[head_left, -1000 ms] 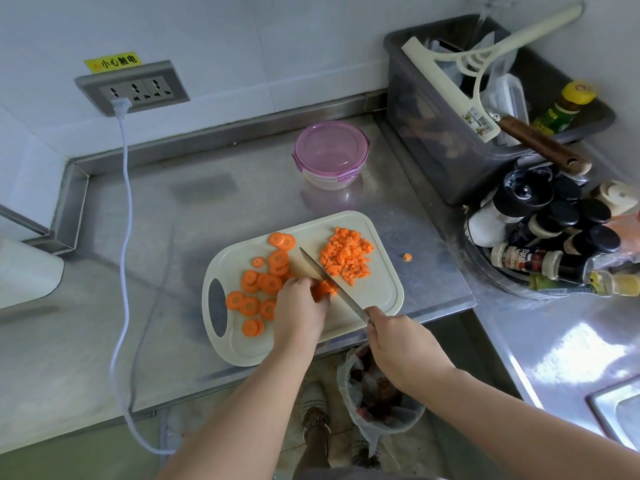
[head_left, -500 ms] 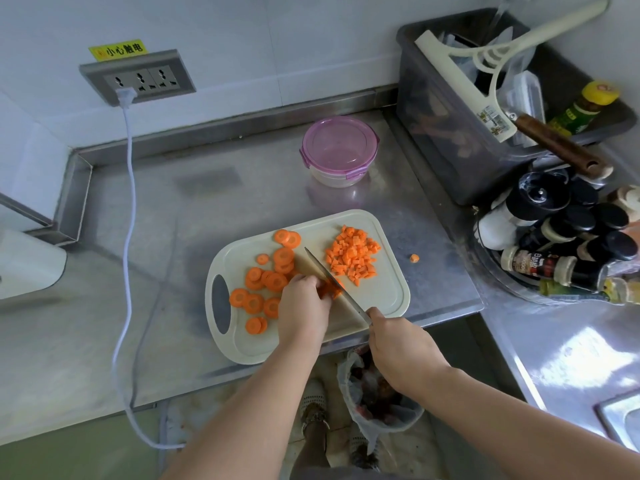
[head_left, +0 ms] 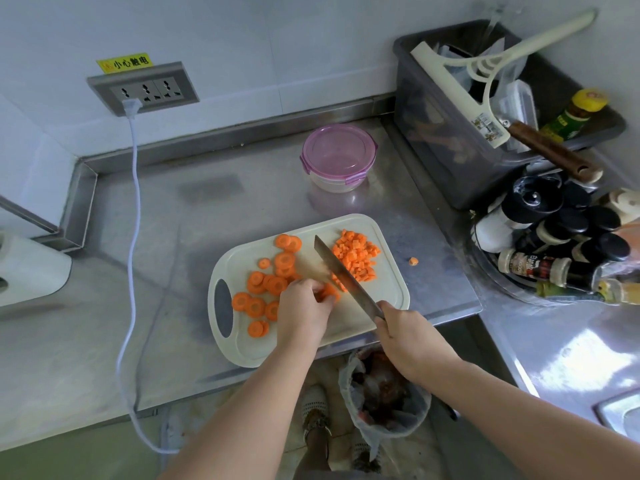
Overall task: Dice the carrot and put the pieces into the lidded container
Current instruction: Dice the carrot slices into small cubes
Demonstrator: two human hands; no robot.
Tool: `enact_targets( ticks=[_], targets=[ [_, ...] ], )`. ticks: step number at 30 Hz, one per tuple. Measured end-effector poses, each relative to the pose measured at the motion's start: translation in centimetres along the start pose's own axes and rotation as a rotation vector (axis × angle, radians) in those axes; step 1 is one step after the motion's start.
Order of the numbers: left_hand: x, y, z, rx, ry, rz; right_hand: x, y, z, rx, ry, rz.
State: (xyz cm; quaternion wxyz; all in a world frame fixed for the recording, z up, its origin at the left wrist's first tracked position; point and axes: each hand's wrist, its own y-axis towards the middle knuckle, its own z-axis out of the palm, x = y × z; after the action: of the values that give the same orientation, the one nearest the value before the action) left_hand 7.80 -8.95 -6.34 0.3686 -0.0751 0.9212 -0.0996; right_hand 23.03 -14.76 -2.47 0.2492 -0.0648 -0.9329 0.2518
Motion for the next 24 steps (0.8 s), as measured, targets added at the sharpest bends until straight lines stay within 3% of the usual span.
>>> enact_targets(
  ticks=[7,24],
  targets=[
    [0.6,-0.1,-1.0,-0.005,-0.004,-0.009,-0.1,-0.8,1.3,-0.026,-0.178,-0.057],
    [0.6,0.3,-0.9,0.041,0.078,0.006,0.6,-0.6,2.5,0.010,-0.254,-0.024]
  ],
)
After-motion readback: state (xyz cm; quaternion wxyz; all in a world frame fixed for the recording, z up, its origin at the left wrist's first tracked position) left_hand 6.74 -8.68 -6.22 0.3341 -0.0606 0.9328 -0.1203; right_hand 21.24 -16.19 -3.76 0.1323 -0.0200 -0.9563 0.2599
